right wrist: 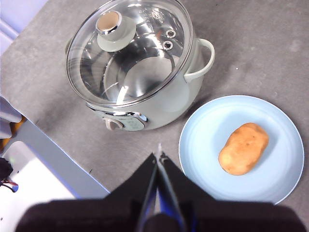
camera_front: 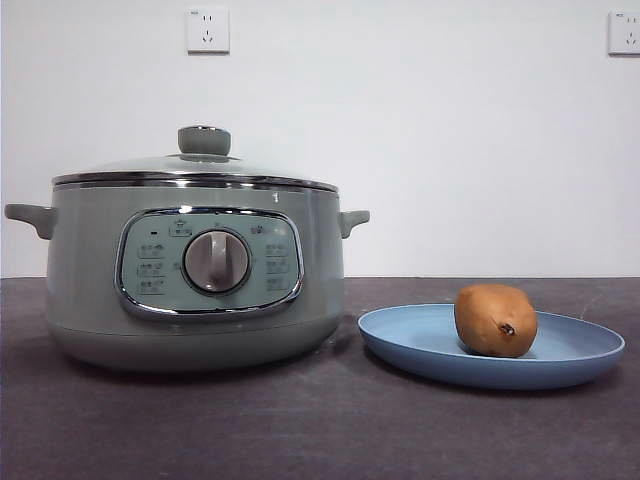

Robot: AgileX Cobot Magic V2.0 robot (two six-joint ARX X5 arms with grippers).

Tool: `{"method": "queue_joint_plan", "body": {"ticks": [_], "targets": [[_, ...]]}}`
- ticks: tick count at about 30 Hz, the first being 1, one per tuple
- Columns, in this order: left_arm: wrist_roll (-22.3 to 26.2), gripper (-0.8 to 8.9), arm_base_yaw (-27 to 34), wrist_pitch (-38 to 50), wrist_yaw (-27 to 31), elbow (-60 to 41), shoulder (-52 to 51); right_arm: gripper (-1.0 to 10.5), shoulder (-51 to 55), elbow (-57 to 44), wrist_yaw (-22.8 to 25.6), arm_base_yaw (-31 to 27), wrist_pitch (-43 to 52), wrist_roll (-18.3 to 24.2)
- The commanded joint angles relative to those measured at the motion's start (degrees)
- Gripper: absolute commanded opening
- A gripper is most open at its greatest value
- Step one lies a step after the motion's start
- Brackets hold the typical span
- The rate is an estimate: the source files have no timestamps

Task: Take the potato out from the steamer,put the potato on the plate,close the lid

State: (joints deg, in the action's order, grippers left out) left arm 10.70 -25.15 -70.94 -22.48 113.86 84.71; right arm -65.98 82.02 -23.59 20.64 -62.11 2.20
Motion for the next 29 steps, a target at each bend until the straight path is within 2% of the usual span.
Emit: {"method": "queue_joint_plan", "body": {"ticks": [1,8,12,17,24,29], "targets": [[-1.79,-0.04,0.15,4.15,3.17,-0.26,-3.78,0.0,0.11,-0.42,-0.07,-0.02,0.15,0.42],[-2.62,-0.04,0.17,9.81,4.46,-1.77,-9.03,0.0,0.11,-0.42,-0.09,-0.02,0.15,0.42],[-2.73,-0.04,0.59,15.56,4.44,-9.6,-14.36,0.0,0.11,-0.42,-0.07,-0.02,0.15,0.42],[-5.27,-0.04,2.99,31.39,4.33,-29.97,-25.66,0.0,0.11,-0.42,-0.07,-0.04,0.15,0.42],[-14.8,-0.04,9.97,58.12,4.35,-67.76,-48.44,0.0,0.11,-0.42,-0.07,-0.02,0.15,0.42],[-21.4,-0.04,14.75,68.24,4.48,-88.5,-64.5,0.0,0.11,-0.42,-0.07,-0.04,0.13,0.42]]}}
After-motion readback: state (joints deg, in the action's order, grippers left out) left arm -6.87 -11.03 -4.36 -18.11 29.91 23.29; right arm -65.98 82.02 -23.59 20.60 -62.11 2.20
